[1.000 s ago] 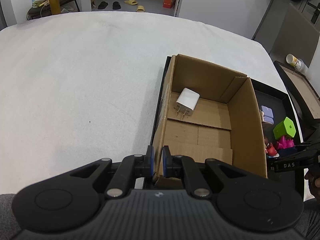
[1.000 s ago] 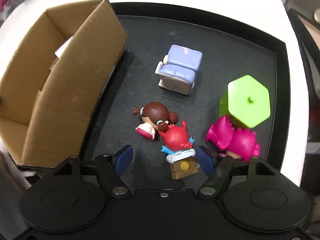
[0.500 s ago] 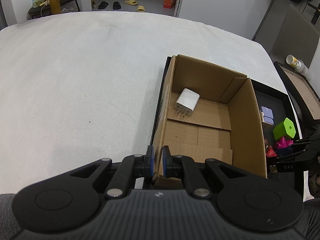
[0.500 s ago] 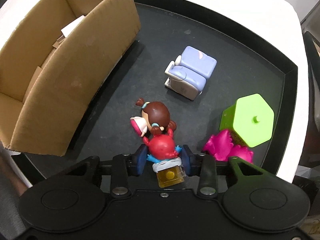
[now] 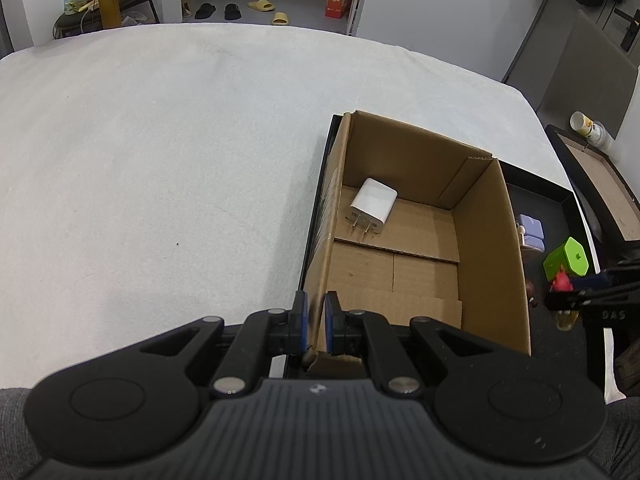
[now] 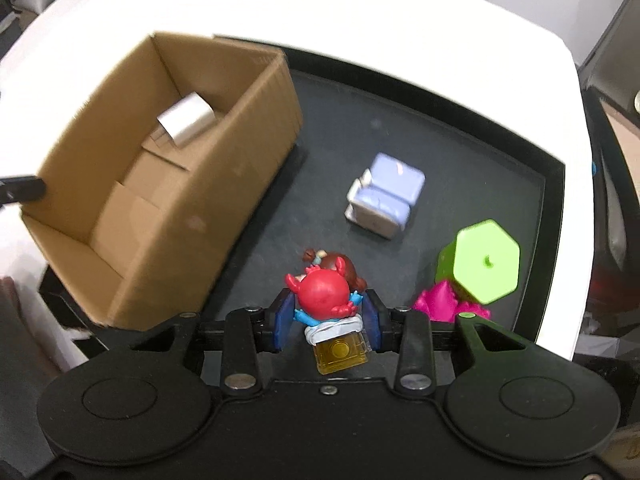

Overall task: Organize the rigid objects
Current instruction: 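Close the right tool on the yellow-blue toy and lift it, then carry the yellow-blue toy into the box and open the right tool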

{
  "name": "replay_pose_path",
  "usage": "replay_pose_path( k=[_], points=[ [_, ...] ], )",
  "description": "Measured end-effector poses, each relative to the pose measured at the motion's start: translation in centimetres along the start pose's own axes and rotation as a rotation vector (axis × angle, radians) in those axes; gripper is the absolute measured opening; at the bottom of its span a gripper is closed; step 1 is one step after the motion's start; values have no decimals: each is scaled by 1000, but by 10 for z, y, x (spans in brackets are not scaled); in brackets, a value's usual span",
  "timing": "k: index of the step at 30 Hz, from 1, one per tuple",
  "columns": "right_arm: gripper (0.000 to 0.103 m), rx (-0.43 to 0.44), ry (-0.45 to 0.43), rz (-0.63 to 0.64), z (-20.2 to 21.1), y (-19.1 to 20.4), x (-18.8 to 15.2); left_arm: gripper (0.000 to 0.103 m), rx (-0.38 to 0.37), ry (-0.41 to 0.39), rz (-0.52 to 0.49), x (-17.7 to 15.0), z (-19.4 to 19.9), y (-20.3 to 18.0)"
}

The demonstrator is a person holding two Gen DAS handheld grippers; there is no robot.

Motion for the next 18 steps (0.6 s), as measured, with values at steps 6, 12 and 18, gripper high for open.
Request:
replay_pose_path(
  k=[6, 12, 18],
  points=[
    [36, 7, -58, 13, 15, 14, 18, 7, 6, -4, -10, 1, 0, -3],
    [36, 20, -108, 26, 31, 33, 34, 7, 12, -4, -20, -1, -1, -4],
    [37, 30, -157, 49, 42, 54, 53, 7, 20, -6, -42, -1, 0, -5]
  ],
)
Point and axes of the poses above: each gripper's, at about its wrist camera, not at the fingertips, and z roughly against the way its jaws point, y to its left, x to its top, the point moved 7 cm from there along -z, roughly the way its jaws point, and after that the axes turned 8 degrees about -z, right-handed, at the moved point
